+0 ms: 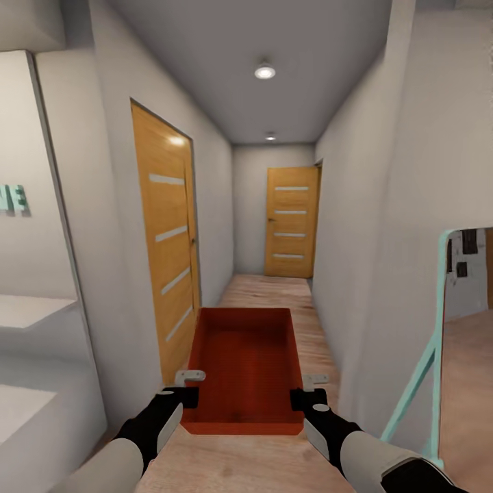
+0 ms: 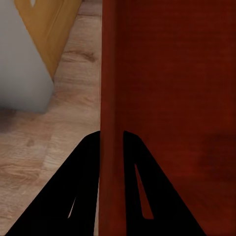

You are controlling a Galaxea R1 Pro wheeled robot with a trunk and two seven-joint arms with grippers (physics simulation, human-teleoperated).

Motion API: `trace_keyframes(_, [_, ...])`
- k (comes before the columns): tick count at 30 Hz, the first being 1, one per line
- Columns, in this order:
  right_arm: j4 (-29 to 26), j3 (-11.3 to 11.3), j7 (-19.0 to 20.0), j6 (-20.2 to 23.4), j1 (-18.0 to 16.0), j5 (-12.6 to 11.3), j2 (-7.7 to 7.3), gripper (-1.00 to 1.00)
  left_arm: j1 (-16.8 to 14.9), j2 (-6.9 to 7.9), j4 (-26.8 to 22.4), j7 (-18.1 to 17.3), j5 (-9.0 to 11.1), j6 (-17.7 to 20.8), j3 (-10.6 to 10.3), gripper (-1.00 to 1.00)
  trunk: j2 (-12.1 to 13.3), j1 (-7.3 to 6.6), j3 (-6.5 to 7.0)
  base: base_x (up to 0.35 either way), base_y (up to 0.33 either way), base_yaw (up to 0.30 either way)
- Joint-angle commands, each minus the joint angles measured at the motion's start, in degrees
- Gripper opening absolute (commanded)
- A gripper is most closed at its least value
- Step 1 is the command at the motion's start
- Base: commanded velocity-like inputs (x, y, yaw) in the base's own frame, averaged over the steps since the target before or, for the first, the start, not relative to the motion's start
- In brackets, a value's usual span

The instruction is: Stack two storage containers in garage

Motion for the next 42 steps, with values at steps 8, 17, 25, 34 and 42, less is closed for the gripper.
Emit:
trace_keyframes(8, [0.2,0.2,0.1,-0.2,0.0,-1.0,0.00,-1.00,0.0,1.43,-0.3,0.7,0.2,0.4,4.0,-1.00,0.0,0.04,-0.01,0.292,0.221,-0.278])
trace_keyframes(17, [0.2,0.2,0.1,-0.2,0.0,-1.0,-0.07,-1.00,0.0,1.52,-0.2,0.8,0.3,0.4,4.0,-1.00,0.0,0.04,-0.01,0.309,0.145,-0.033])
trace_keyframes(25, [0.2,0.2,0.1,-0.2,0.0,-1.0,-0.08,-1.00,0.0,1.52,-0.1,0.8,0.3,0.4,4.0,-1.00,0.0,0.04,-0.01,0.321,0.084,-0.001])
trace_keyframes(34, [0.2,0.2,0.1,-0.2,0.0,-1.0,-0.08,-1.00,0.0,1.52,-0.1,0.8,0.3,0.4,4.0,-1.00,0.0,0.04,-0.01,0.323,0.024,0.000])
trace_keyframes(42, [0.2,0.2,0.1,-0.2,0.0,-1.0,-0.08,-1.00,0.0,1.52,-0.1,0.8,0.3,0.4,4.0,-1.00,0.0,0.04,-0.01,0.323,0.001,0.000])
